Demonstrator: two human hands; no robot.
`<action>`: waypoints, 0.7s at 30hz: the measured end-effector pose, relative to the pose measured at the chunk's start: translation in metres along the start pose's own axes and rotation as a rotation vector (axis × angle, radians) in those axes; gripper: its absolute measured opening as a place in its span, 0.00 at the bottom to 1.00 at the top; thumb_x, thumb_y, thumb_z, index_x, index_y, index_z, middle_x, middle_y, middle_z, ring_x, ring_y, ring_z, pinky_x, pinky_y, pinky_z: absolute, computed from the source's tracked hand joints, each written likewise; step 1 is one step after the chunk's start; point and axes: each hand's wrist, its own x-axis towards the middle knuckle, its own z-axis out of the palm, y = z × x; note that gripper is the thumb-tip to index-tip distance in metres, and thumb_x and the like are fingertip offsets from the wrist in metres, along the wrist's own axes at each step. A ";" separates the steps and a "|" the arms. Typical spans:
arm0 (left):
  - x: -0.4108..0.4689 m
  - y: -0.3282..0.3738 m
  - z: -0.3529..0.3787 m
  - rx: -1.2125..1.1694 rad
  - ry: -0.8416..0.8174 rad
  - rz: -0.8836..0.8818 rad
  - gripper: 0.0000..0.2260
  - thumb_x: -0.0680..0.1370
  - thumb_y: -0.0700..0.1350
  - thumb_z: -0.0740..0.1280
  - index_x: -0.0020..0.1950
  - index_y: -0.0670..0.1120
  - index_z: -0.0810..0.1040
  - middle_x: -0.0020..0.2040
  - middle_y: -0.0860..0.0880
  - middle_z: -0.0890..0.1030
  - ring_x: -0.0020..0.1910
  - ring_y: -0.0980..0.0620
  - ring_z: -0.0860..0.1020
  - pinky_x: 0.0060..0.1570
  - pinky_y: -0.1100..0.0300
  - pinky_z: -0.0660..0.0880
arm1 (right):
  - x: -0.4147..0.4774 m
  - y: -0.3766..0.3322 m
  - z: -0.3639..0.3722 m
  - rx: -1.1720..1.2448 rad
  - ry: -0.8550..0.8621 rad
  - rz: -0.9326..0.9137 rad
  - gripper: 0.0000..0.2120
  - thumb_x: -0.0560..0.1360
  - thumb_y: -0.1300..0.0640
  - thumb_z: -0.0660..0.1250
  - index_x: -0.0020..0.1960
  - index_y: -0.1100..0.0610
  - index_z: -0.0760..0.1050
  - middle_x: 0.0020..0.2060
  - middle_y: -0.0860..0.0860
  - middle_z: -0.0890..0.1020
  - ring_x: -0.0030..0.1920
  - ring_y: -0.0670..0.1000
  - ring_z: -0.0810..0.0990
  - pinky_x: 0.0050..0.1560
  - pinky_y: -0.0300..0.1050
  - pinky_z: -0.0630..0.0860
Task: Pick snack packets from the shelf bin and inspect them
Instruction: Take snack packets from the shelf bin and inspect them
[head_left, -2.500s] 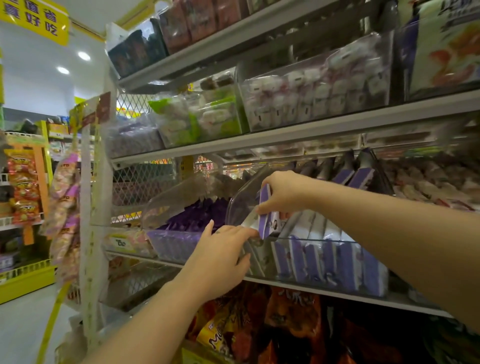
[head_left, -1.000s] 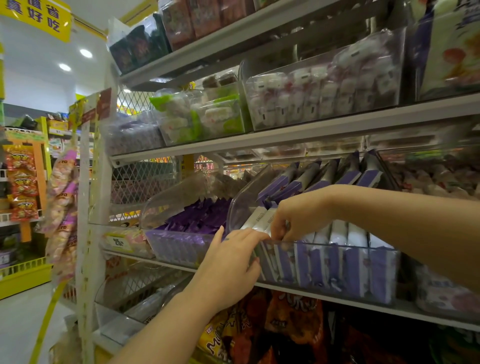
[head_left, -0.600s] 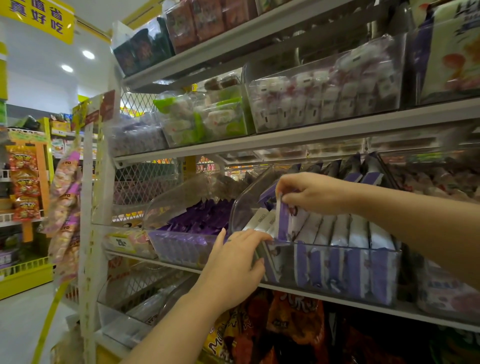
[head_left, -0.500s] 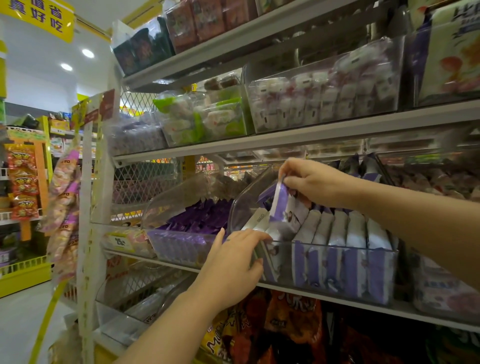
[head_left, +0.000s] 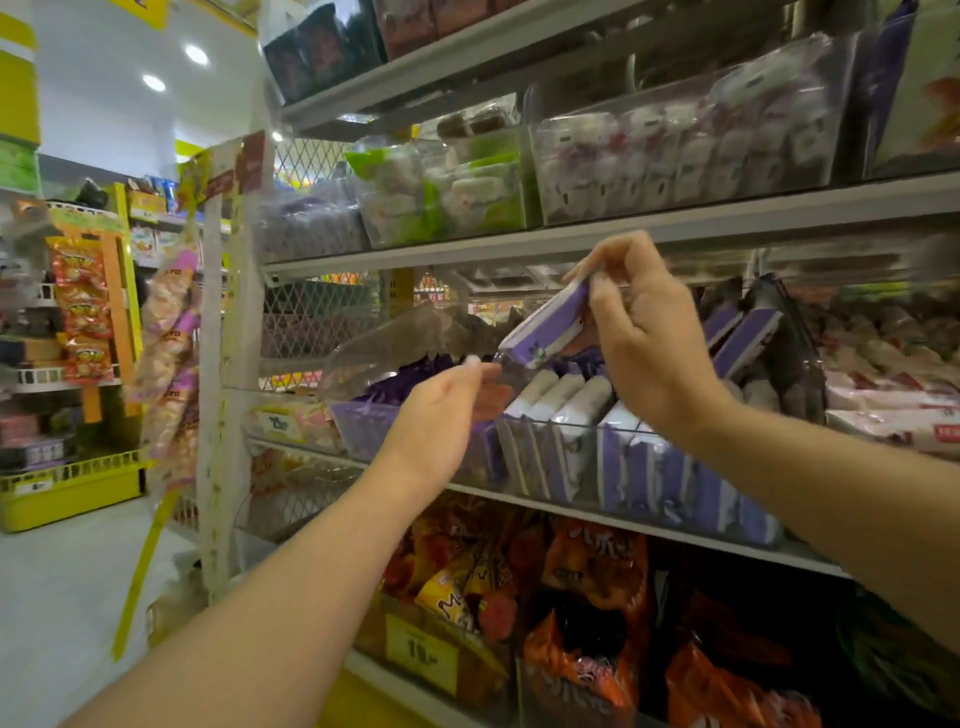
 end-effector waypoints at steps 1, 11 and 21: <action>-0.001 0.003 -0.004 -0.140 -0.006 -0.095 0.19 0.84 0.56 0.50 0.56 0.51 0.79 0.43 0.56 0.85 0.45 0.56 0.83 0.50 0.58 0.75 | -0.009 -0.003 0.009 0.048 -0.017 -0.002 0.06 0.79 0.58 0.54 0.49 0.54 0.69 0.43 0.58 0.79 0.39 0.55 0.80 0.42 0.61 0.78; -0.052 -0.043 -0.062 -0.525 0.077 -0.211 0.11 0.80 0.39 0.62 0.62 0.43 0.76 0.53 0.43 0.84 0.47 0.47 0.84 0.41 0.55 0.82 | -0.109 -0.008 0.096 0.412 -0.259 0.221 0.10 0.77 0.52 0.56 0.57 0.47 0.71 0.65 0.37 0.70 0.66 0.38 0.69 0.65 0.38 0.69; -0.113 -0.149 -0.106 -0.261 -0.011 -0.378 0.17 0.74 0.40 0.71 0.63 0.49 0.77 0.56 0.45 0.84 0.54 0.43 0.83 0.53 0.46 0.79 | -0.175 0.018 0.180 0.717 -0.472 0.895 0.07 0.77 0.57 0.67 0.54 0.56 0.80 0.47 0.58 0.86 0.49 0.65 0.83 0.50 0.59 0.81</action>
